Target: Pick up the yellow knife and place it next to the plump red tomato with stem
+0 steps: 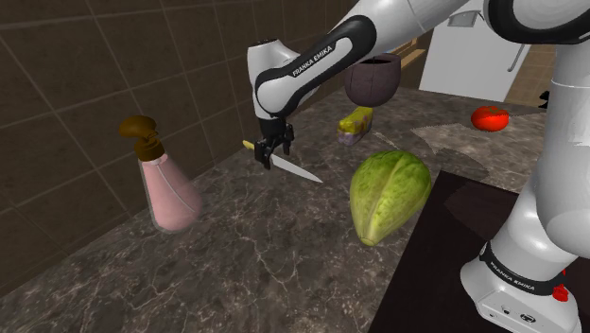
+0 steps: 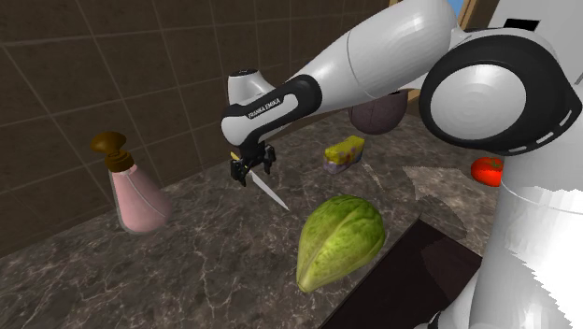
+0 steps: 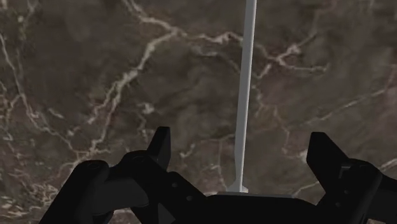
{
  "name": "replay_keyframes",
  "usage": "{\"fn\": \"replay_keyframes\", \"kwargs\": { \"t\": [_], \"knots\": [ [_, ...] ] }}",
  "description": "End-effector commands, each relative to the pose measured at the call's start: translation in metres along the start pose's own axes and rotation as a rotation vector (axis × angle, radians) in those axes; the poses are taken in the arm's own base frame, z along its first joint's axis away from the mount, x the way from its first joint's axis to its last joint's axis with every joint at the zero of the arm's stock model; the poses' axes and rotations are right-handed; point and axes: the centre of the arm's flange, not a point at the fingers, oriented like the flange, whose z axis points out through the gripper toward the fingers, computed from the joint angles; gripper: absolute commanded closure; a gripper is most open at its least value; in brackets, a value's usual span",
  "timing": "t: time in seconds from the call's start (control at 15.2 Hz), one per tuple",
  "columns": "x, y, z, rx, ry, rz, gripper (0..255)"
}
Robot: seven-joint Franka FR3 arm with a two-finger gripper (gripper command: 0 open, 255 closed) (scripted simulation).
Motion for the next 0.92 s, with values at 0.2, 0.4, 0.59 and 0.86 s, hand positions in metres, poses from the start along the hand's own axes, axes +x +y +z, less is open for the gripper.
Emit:
{"fn": "replay_keyframes", "kwargs": {
  "t": [0.2,0.4,0.59,0.86],
  "knots": [
    [0.0000,-0.0001,0.0021,0.000,0.001,0.000,0],
    [0.0000,-0.0001,0.0021,0.000,0.001,0.000,255],
    [0.0000,-0.0001,0.0021,0.000,0.001,0.000,255],
    [0.0000,-0.0001,0.0021,0.000,0.001,0.000,255]
  ]
}}
